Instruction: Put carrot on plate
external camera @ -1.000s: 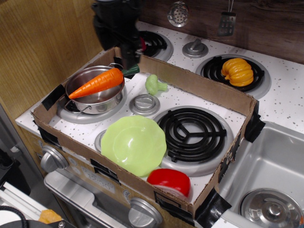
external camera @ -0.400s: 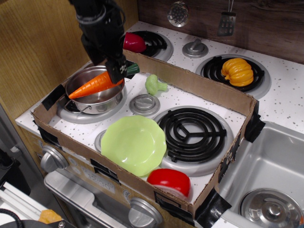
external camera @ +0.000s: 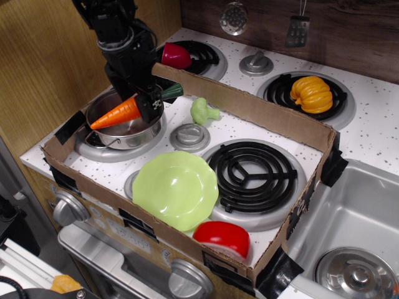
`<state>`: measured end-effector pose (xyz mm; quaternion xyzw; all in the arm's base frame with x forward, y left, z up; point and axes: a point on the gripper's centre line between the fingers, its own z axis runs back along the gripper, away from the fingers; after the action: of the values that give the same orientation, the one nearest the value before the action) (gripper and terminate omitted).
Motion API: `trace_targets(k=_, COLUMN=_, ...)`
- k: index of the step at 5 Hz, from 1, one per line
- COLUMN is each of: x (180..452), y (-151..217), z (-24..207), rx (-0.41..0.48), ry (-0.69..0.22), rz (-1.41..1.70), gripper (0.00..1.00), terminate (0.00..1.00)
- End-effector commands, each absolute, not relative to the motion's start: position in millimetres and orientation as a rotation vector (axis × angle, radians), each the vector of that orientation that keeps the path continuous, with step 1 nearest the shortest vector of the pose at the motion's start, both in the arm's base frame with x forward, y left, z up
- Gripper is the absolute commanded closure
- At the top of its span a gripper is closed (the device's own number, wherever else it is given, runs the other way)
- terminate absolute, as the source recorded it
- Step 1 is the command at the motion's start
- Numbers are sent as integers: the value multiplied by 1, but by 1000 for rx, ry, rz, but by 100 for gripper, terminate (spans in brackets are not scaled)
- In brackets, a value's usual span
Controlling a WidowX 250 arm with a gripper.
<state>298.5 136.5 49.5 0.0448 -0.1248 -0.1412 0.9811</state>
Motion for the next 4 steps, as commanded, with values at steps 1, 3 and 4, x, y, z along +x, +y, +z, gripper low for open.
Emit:
trace_targets(k=1, x=306, y=143, z=57, rx=121, ry=-277, rz=-292, gripper=100, terminate=0)
trace_targets(k=3, x=313, y=140, z=85, rx=183, ry=-242, rz=-306, gripper=100, terminate=0)
trace_targets(k=4, x=321, y=136, z=108, rx=229, ry=-232, rz=-312, gripper=100, terminate=0)
